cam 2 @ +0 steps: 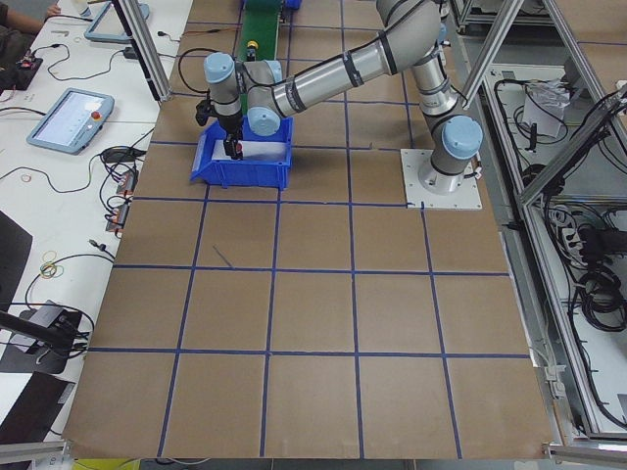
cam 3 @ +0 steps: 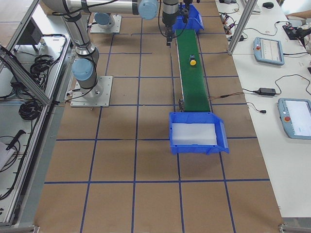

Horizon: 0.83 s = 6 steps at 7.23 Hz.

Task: Transport two buttons from left to right
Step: 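Close the left gripper on the red button and lift it, then carry the red button onto the green belt and lower it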

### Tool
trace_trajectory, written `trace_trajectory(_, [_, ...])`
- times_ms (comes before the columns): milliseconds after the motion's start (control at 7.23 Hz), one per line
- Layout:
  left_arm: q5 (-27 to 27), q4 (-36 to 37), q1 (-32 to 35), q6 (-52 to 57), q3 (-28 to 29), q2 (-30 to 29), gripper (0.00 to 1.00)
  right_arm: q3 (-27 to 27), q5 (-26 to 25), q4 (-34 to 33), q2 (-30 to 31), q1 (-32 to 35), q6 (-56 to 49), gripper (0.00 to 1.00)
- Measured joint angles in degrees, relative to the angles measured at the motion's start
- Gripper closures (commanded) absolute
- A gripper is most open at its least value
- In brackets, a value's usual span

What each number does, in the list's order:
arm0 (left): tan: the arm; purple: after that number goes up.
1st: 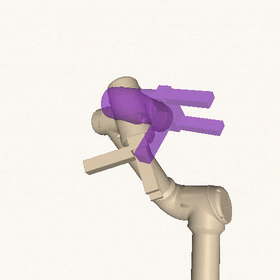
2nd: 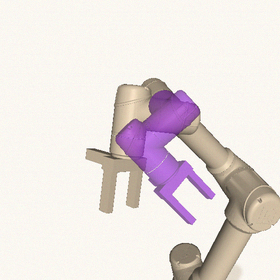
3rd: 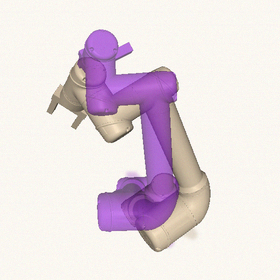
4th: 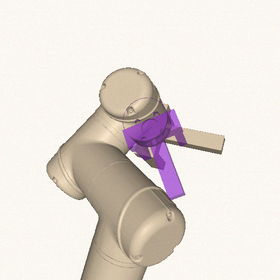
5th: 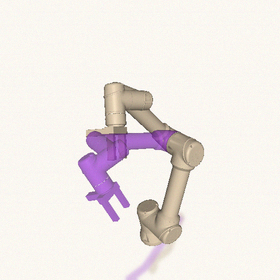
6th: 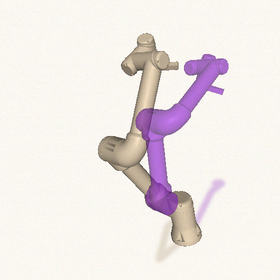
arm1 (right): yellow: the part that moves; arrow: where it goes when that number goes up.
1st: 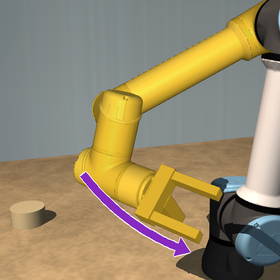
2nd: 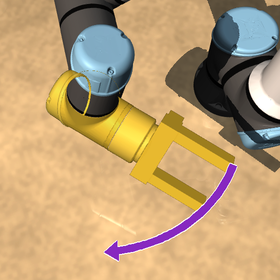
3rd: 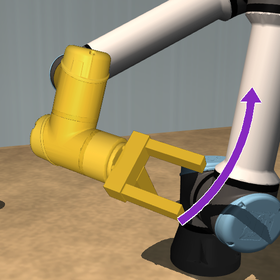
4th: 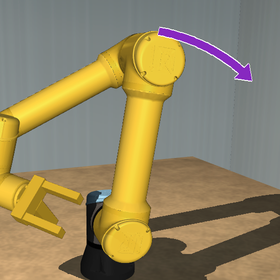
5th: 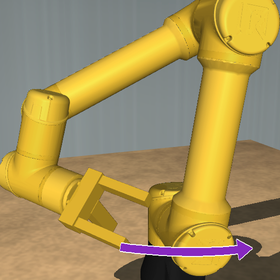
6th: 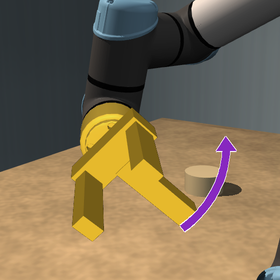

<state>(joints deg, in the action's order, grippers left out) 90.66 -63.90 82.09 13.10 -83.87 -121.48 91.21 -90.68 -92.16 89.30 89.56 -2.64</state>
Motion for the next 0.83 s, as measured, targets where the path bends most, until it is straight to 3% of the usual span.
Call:
trace_trajectory(138, [0.0,0.0,0.0,0.1,0.4,0.0,0.98,0.0,0.0,0.0,0.0,0.1,0.0,0.0])
trace_trajectory(553, [0.2,-1.3,0.0,-0.2,2.3,1.0,0.98,0.1,0.2,-0.1,-0.2,0.2,-0.4,0.0])
trace_trajectory(830, [1.2,-13.0,0.0,-0.9,7.2,7.0,0.98,0.1,0.4,-0.5,-0.3,0.2,-0.9,0.0])
